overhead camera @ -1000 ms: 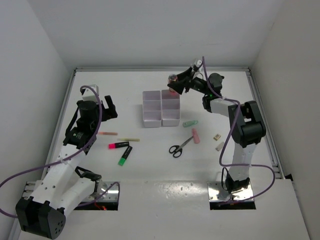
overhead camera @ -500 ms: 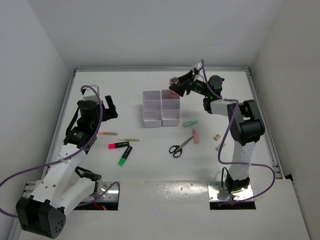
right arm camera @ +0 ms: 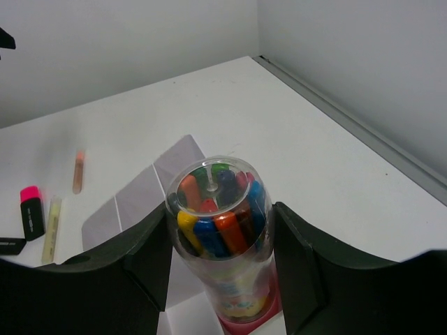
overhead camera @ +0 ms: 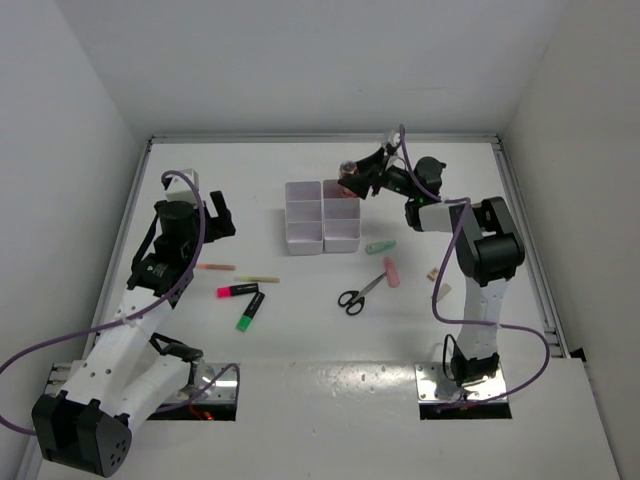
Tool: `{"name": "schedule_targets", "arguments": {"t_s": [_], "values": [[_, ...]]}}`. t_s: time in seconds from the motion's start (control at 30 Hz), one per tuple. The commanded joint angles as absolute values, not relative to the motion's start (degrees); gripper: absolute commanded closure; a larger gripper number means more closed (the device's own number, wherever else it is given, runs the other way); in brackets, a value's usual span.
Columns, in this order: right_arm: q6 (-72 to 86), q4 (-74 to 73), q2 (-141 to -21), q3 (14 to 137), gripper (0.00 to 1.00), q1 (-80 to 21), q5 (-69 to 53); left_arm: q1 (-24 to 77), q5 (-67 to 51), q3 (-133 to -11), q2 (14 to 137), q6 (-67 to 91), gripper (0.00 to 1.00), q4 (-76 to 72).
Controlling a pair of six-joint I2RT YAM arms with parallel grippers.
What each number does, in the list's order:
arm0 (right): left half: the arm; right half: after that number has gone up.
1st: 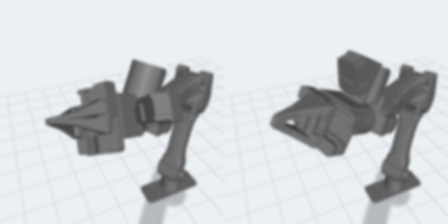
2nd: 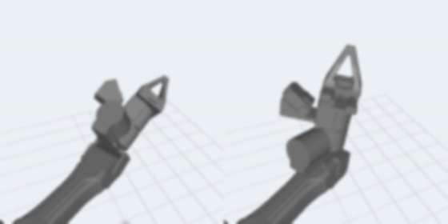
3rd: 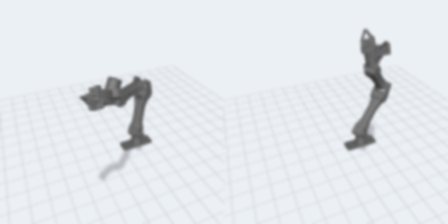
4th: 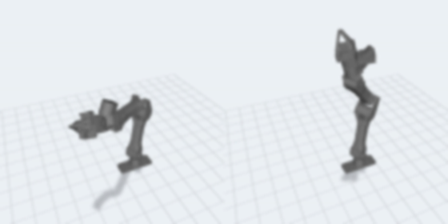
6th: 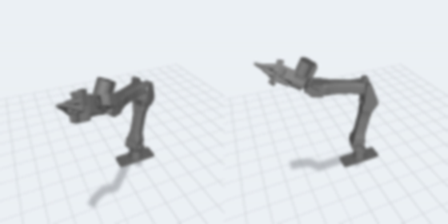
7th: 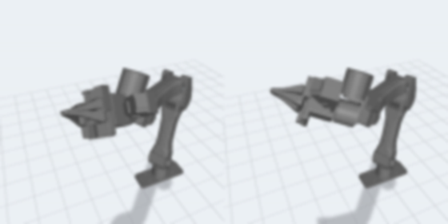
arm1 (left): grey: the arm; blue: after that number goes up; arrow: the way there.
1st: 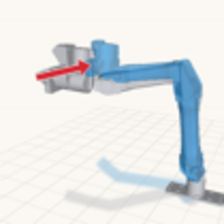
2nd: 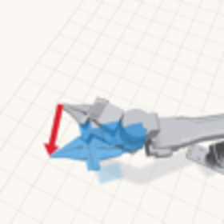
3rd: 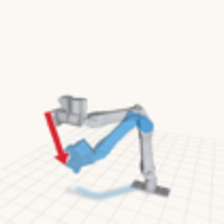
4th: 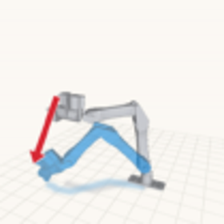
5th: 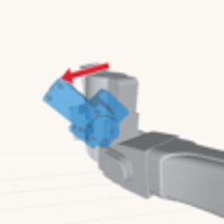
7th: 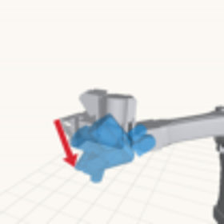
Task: Sort the stationery into containers
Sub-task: Place the stationery in the storage box, then pick up the stapler from the center of the board.
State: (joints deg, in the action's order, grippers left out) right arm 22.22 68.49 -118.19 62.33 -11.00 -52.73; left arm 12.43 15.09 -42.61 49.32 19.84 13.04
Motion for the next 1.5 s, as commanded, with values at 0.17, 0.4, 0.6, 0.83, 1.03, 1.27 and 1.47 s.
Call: {"name": "schedule_targets", "arguments": {"t_s": [0.17, 0.4, 0.6, 0.83, 1.03, 1.27, 1.47], "values": [[20.7, 75.2, -118.5, 61.3, 0.84, -10.8, -54.5, 12.7, 15.6, -45.1, 49.7, 20.1, 0.07, 11.7], [20.7, 74.7, -117.9, 61.3, 0.35, -10.8, -55.1, 12.7, 15.6, -45.1, 49.7, 20.1, 0.07, 11.7], [20.7, 73.6, -116.8, 61.3, 0.32, -10.8, -55.1, 12.7, 15.0, -45.1, 49.7, 20.7, 0.07, 11.7], [25.5, 76.7, -112.5, 61.3, 0.32, -10.8, -55.6, 12.7, 15.0, -45.1, 49.7, 20.7, 0.07, 11.7], [19.6, 40.2, -100.8, 68.3, 1.0, -10.8, -49.7, 12.7, 12.1, -45.1, 49.7, 20.7, 0.29, 11.7], [-0.7, -25.4, -102.5, 90.9, 0.0, -10.0, -52.0, 14.4, 10.1, -43.4, 52.0, 37.9, 1.0, 18.7], [-17.0, -41.8, -101.5, 91.0, 1.0, -12.7, -38.7, 19.8, 17.8, -37.8, 53.0, 55.7, 0.75, 21.3]]}}
